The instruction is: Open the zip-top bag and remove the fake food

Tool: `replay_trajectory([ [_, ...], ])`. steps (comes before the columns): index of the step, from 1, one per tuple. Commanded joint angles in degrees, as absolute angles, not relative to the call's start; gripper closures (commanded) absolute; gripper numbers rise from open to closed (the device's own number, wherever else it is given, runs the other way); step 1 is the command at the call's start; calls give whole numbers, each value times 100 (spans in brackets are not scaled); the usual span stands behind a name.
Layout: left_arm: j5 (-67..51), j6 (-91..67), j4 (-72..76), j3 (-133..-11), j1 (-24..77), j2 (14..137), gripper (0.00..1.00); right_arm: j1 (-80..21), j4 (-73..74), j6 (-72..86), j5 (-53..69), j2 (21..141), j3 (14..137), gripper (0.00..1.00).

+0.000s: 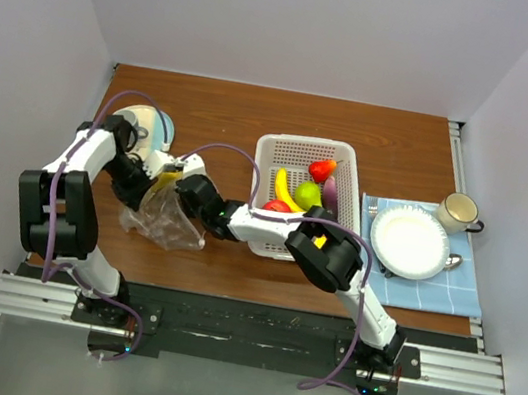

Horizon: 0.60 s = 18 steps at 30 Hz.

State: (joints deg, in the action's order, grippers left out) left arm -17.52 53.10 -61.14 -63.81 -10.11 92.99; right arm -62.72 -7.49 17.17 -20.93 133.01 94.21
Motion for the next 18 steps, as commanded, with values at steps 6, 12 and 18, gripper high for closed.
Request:
replay_trajectory([
  [6,-1898,5397,-6135,-6495,-993,9228,100,-6275,-581,1617,-1881,12121,8421,100],
  [12,-1846,5396,-5995,-6627,-1037,9378,100,-6284,-177,1871,-1960,10952,7392,100],
  [18,-1775,5423,-5880,-6697,-1239,9527,100,-6293,-18,2091,-1504,10109,6742,100],
])
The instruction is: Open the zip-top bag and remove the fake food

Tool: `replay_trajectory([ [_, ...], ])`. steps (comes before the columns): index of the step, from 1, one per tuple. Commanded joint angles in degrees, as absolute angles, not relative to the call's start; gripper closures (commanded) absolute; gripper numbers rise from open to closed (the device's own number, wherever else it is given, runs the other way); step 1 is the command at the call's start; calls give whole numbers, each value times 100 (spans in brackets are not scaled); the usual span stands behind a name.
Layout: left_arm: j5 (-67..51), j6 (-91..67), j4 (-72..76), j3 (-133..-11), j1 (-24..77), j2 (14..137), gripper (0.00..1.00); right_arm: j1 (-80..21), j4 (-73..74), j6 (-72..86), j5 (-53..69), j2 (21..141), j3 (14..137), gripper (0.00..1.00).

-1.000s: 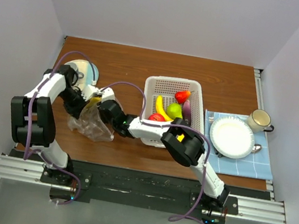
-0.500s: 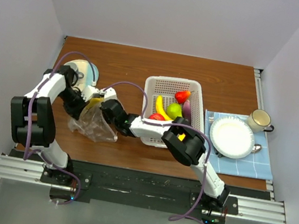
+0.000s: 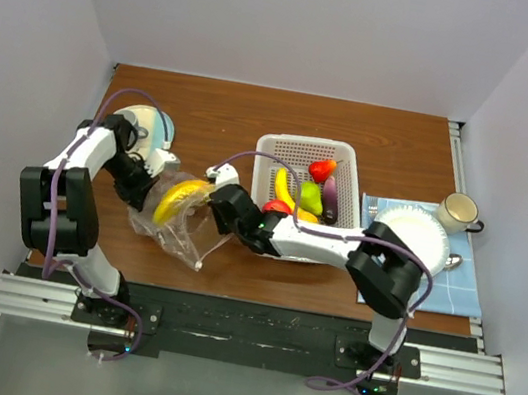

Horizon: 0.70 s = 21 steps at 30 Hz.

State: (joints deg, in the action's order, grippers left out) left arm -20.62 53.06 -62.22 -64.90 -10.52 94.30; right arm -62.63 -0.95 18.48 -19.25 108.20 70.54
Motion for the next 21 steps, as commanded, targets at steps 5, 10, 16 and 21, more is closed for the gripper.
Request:
replay_trajectory([
  [5,-1784,5432,-5836,-6680,-1283,9519,100,-6293,254,2074,-1099,9581,6372,100],
  [10,-1775,5379,-5740,-6618,-1292,9484,100,-6284,887,1943,-1327,8818,6249,100],
  [16,-1705,5300,-5590,-6504,-1275,9518,100,-6205,651,1925,-1521,8008,5907,97],
  [21,-1653,5265,-5511,-6416,-1257,9475,100,-6188,168,1986,-1336,7989,5643,92],
])
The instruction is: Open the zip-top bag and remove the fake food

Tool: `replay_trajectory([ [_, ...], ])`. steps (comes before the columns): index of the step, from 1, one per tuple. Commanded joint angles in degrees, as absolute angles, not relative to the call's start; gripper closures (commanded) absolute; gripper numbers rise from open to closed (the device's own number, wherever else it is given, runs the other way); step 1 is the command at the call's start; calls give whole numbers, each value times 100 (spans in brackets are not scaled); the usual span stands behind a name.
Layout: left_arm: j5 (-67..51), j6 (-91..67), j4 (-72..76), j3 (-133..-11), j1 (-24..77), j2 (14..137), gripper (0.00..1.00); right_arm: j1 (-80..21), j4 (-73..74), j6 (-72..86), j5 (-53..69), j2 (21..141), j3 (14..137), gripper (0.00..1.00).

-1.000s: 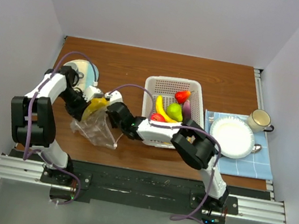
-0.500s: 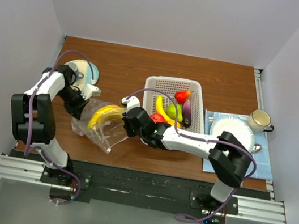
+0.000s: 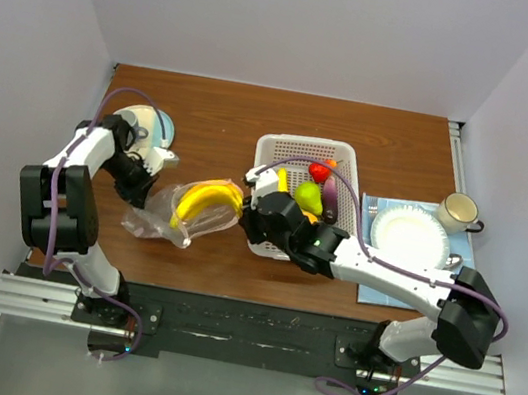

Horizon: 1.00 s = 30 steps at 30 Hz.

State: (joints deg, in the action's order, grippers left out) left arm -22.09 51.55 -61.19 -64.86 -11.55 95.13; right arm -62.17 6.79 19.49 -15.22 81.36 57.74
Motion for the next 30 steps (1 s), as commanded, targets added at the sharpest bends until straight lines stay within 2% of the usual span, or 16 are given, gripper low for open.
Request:
replay_trajectory([
  [1,-1618,5265,-5485,-6381,-1257,9431,100,-6196,211,1986,-1353,8024,5686,93],
  [6,-1301,5265,-5256,-6135,-1257,9360,100,-6170,536,1856,-2134,7570,5678,94],
  [7,-1283,5265,-5230,-6117,-1257,9378,100,-6144,527,1785,-2371,7402,5582,87],
  [9,-1283,5256,-5212,-6117,-1257,9404,100,-6030,545,1548,-2618,7007,5520,81],
  [13,-1336,5230,-5212,-6179,-1257,9439,100,-5678,589,1362,-2768,6733,5432,62],
  [17,-1362,5221,-5194,-6161,-1257,9439,100,-5608,870,1231,-3566,6803,5511,67],
  [18,-1362,5229,-5177,-6144,-1257,9448,100,-5607,957,1213,-4230,6794,5511,69],
  [19,-1354,5221,-5159,-6117,-1257,9448,100,-5607,1010,1213,-4471,6811,5502,76],
  [21,-1345,5229,-5142,-6082,-1257,9466,100,-5511,1055,1195,-4589,6838,5484,79],
  [24,-1345,5229,-5115,-6073,-1257,9483,100,-5441,809,1055,-3983,6864,5353,70],
  [27,-1362,5221,-5124,-6100,-1257,9483,100,-5449,879,1002,-2728,7022,5580,49],
  [28,-1362,5221,-5115,-6100,-1257,9501,100,-5449,914,976,-1976,7092,5764,39],
  [30,-1336,5221,-5106,-6100,-1257,9544,100,-5484,1071,932,-1277,7355,5984,30],
])
